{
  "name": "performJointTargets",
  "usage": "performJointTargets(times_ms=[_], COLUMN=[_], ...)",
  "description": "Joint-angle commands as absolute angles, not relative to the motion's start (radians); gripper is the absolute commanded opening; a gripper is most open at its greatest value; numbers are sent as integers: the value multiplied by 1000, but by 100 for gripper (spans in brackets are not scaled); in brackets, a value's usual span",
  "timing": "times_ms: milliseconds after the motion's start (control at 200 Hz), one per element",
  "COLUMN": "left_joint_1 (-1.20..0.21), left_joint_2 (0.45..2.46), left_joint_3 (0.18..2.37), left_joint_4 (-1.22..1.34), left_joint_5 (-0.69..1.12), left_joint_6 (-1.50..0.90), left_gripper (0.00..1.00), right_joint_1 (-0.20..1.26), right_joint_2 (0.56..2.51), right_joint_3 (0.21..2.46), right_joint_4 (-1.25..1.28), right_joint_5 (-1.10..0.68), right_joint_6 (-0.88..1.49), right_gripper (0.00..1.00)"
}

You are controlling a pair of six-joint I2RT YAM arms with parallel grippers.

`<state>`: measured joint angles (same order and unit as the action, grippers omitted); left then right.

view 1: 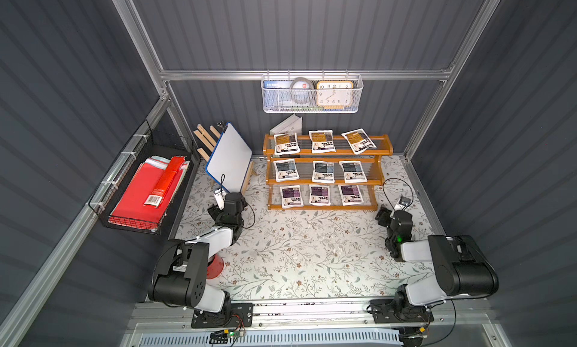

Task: Place the bagged coffee beans on the shelf by color
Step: Reset both arms

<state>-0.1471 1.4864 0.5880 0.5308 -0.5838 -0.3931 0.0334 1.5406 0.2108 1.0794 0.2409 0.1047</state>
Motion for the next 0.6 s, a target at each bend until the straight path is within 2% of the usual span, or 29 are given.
performJointTargets(times_ms=[0, 30, 125, 235, 315, 405, 595], left_joint_1=[-137, -133, -124, -122, -118, -118, -99], left_joint_2=[1518, 1531, 1567, 1557, 1575, 1594, 1657], left_joint_3=[568, 559, 494, 453, 463, 467, 538], left_joint_4=[673, 686, 776, 863, 886, 941, 885], left_joint_5=[-540, -535, -511, -476, -440, -373, -218], left_joint_6=[-282, -278, -279, -262, -237, -207, -148], left_gripper=[99, 99, 99, 99, 99, 99, 99], right_joint_1=[29, 30, 30, 30, 30, 29, 30], right_joint_2=[1522, 1496, 1553, 1503, 1532, 1508, 1516], right_joint_3=[231, 250, 212, 245, 232, 242, 240], right_joint_4=[1248, 1166, 1342, 1189, 1266, 1201, 1222], right_joint_5=[167, 165, 162, 163, 163, 163, 163], right_joint_6=[51, 55, 35, 52, 41, 51, 49], right_gripper=[99, 99, 99, 99, 99, 99, 99])
